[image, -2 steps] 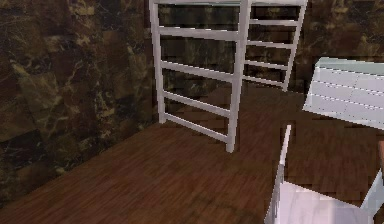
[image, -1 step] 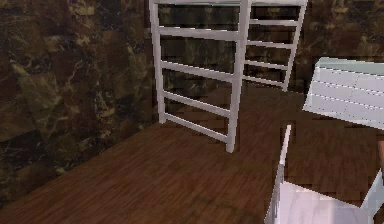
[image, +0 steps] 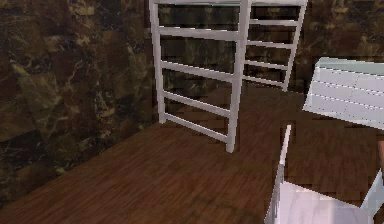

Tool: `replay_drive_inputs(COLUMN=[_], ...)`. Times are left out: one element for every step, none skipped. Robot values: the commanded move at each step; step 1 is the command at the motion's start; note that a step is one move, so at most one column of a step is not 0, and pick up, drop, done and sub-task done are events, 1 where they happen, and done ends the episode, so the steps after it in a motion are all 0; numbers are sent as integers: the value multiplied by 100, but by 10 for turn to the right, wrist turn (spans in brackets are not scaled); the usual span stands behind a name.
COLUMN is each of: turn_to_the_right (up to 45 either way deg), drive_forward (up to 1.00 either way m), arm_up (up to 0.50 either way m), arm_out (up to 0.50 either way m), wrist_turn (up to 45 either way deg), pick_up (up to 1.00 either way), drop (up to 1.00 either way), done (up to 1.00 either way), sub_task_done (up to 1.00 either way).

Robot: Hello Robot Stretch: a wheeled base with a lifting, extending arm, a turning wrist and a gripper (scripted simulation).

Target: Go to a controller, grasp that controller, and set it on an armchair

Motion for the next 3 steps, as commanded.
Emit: replay_drive_inputs(turn_to_the_right=[0,0,0], drive_forward=[0,0,0], arm_up=[0,0,0], arm_out=[0,0,0], wrist_turn=[-450,-450,-390], pick_up=[0,0,0], drop=[0,0,0], done=[0,0,0], sub_task_done=[0,0,0])
